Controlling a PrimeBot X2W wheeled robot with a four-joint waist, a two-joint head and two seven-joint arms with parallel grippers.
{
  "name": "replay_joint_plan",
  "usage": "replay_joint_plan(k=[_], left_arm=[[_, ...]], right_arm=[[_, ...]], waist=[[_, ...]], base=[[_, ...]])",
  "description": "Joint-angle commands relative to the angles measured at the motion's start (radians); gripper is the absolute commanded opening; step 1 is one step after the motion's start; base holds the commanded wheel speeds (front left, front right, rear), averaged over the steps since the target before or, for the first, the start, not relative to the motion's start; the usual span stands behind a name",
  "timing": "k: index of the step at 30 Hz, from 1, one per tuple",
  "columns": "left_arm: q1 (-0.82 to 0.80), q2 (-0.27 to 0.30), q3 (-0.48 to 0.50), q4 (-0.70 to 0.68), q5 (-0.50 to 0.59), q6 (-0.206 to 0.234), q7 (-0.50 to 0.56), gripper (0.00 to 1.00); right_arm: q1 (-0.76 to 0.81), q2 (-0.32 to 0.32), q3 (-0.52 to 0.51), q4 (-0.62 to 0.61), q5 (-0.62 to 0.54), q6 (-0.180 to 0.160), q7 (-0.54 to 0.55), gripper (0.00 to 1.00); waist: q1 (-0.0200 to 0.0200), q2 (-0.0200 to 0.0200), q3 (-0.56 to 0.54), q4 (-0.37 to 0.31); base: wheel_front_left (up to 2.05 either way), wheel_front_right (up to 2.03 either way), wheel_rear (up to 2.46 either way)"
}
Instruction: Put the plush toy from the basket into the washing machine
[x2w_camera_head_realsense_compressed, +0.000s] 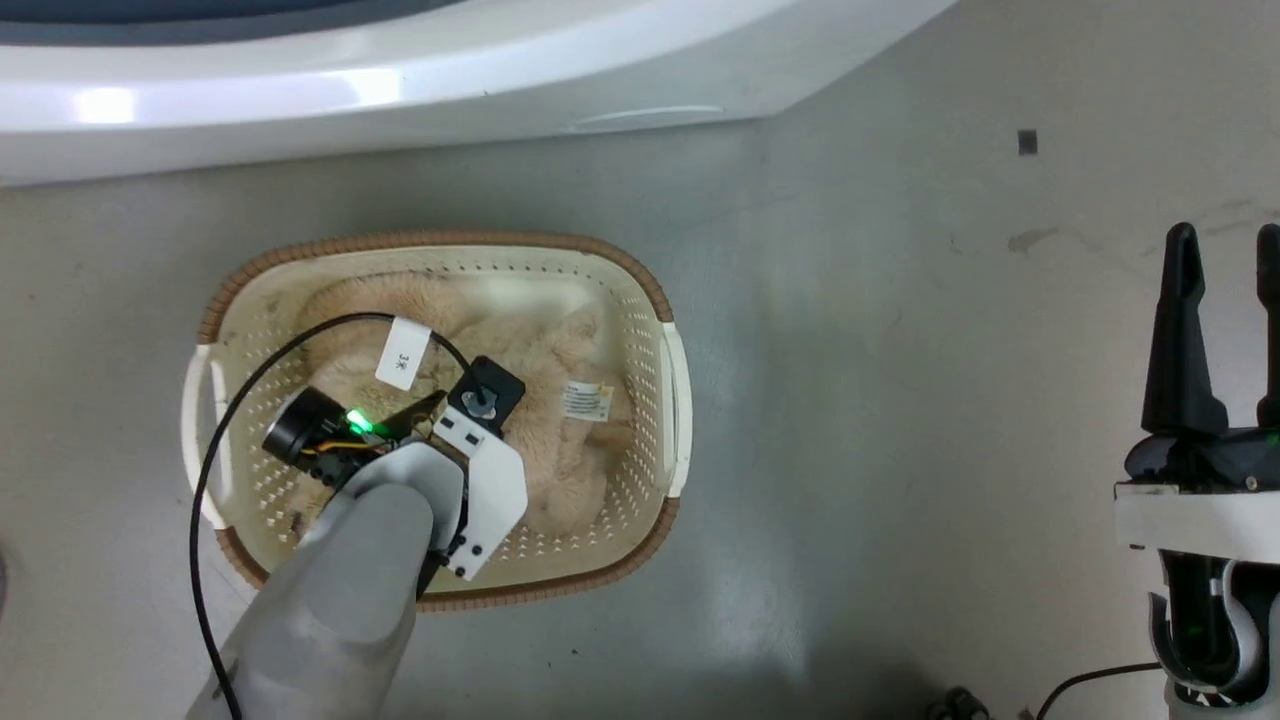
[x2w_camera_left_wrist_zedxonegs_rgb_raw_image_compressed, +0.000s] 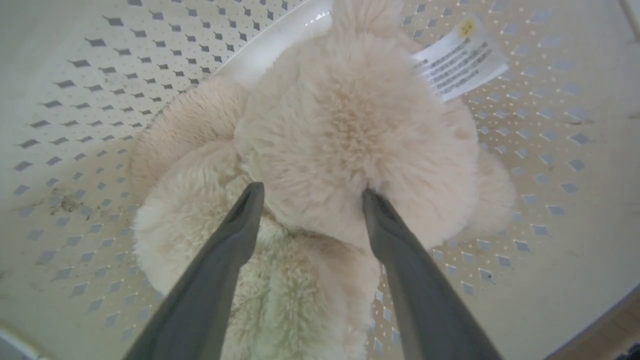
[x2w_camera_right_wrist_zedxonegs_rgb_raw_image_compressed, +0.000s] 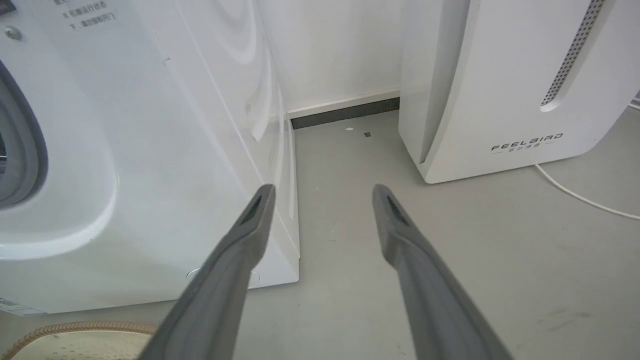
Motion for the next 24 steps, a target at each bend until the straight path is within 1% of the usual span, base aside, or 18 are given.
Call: replay_joint_plan(k=[1,14,16,18,20,21,22,24], left_arm=[[-0.030,0.009,-0.011,0.021,0.002,-0.002,-0.001,1.00],[-0.144,0.030,-0.079,0.154,-0.014,0.015,-0.042,1.00],[-0.160,0.032,-0.087,0.175,-0.020,0.016,-0.039,1.00],[-0.177,0.033,-0.100,0.195,-0.021,0.017,-0.032,1.00],[-0.192,0.035,-0.116,0.216,-0.020,0.014,-0.017,1.00],[-0.201,0.036,-0.125,0.226,-0.019,0.013,-0.023,0.31],[-0.211,0.038,-0.135,0.236,-0.016,0.018,-0.040,0.00],[-0.222,0.042,-0.149,0.257,-0.017,0.014,-0.045,0.00]], right_arm=[[-0.023,0.000,-0.006,-0.012,0.010,0.000,-0.011,1.00],[-0.063,-0.001,-0.015,-0.037,0.052,0.000,-0.038,1.00],[-0.070,-0.001,-0.021,-0.039,0.061,0.000,-0.043,1.00],[-0.079,-0.001,-0.010,-0.055,0.036,0.000,-0.047,1.00],[-0.087,-0.001,-0.006,-0.062,0.036,0.001,-0.051,1.00],[-0.092,-0.001,-0.009,-0.063,0.044,0.001,-0.053,1.00],[-0.097,-0.001,-0.011,-0.063,0.050,0.001,-0.055,1.00],[-0.109,-0.001,-0.009,-0.070,0.049,0.001,-0.059,1.00]], waist=[[-0.0001,0.0000,0.018,-0.008],[-0.0001,0.0000,0.129,-0.040],[-0.0001,0.0000,0.145,-0.045],[-0.0001,0.0000,0.161,-0.050],[-0.0001,0.0000,0.176,-0.055],[-0.0001,0.0000,0.183,-0.058],[-0.0001,0.0000,0.190,-0.061],[-0.0001,0.0000,0.199,-0.067]], base=[[0.00,0.00,0.00],[0.00,0.00,0.00],[0.00,0.00,0.00],[0.00,0.00,0.00],[0.00,0.00,0.00],[0.00,0.00,0.00],[0.00,0.00,0.00],[0.00,0.00,0.00]])
